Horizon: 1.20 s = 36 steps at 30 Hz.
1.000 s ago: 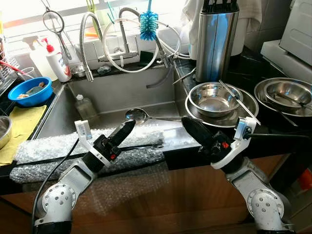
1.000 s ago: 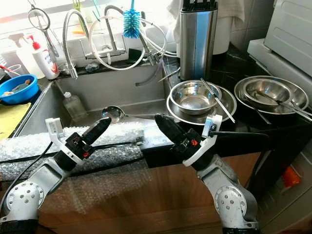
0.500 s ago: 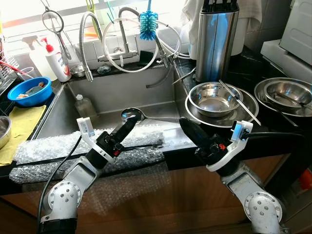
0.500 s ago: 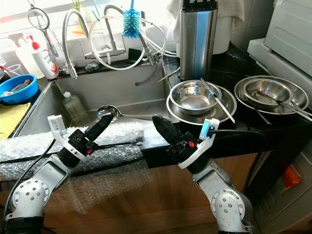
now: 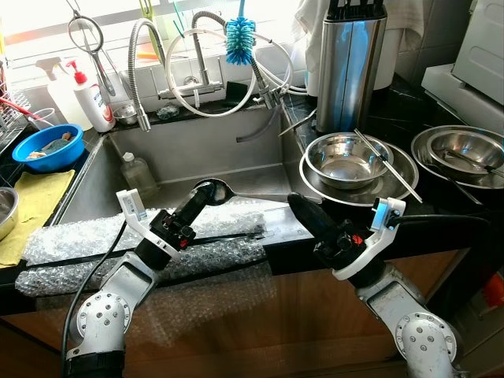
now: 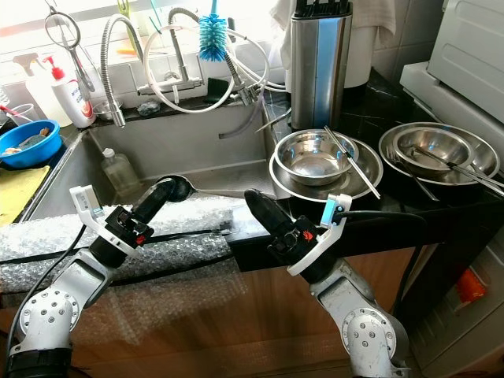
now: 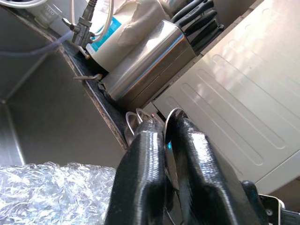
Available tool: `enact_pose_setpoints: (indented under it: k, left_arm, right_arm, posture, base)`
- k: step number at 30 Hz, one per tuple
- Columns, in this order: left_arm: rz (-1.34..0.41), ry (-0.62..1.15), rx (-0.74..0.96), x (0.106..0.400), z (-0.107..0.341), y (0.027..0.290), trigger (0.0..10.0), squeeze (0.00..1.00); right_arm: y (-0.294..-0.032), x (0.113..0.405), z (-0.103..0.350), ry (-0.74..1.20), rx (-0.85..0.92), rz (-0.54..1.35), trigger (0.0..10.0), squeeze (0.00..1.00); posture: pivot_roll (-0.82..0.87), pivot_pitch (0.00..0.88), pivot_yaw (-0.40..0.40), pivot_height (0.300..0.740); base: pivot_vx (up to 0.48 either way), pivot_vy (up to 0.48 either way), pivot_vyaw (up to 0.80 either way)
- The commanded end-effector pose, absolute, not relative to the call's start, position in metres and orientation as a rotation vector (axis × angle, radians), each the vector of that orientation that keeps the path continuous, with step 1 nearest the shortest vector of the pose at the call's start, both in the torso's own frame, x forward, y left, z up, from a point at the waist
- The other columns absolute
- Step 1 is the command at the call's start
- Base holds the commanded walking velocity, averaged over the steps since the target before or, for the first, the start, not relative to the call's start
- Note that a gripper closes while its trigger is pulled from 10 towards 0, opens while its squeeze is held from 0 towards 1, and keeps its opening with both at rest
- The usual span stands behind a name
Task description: Kitchen organization
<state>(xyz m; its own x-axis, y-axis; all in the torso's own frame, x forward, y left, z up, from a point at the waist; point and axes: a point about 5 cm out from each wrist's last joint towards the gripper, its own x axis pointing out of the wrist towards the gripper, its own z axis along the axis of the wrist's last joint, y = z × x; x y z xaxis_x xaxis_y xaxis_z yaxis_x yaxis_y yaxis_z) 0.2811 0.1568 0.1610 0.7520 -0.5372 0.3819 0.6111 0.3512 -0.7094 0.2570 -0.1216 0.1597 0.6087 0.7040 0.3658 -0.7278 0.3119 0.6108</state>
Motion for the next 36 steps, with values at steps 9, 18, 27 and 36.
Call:
enact_pose_setpoints:
  k: [9, 18, 27, 36]
  left_arm:
    - [-0.736, -0.102, -0.971, 0.282, 0.164, 0.160, 0.0, 0.00]
    - [-0.720, -0.115, -1.000, 0.283, 0.164, 0.161, 0.0, 0.00]
    - [-0.678, -0.181, -1.097, 0.286, 0.169, 0.169, 0.0, 0.00]
    - [-0.491, -0.280, -1.177, 0.298, 0.177, 0.186, 0.0, 0.00]
  right_arm:
    - [-0.121, 0.266, 0.159, -0.046, 0.757, 0.874, 10.0, 1.00]
    - [-0.120, 0.266, 0.158, -0.041, 0.751, 0.876, 10.0, 1.00]
    - [-0.119, 0.267, 0.157, -0.041, 0.748, 0.864, 10.0, 1.00]
    - [-0.116, 0.266, 0.154, -0.025, 0.688, 0.829, 10.0, 0.00]
  posture:
    - [-0.11, 0.000, 0.148, 0.740]
    - [-0.11, 0.000, 0.146, 0.740]
    - [-0.11, 0.000, 0.145, 0.740]
    - [-0.11, 0.000, 0.143, 0.740]
  base:
    - [0.000, 0.000, 0.00]
    - [0.000, 0.000, 0.00]
    - [0.000, 0.000, 0.00]
    - [0.000, 0.000, 0.00]
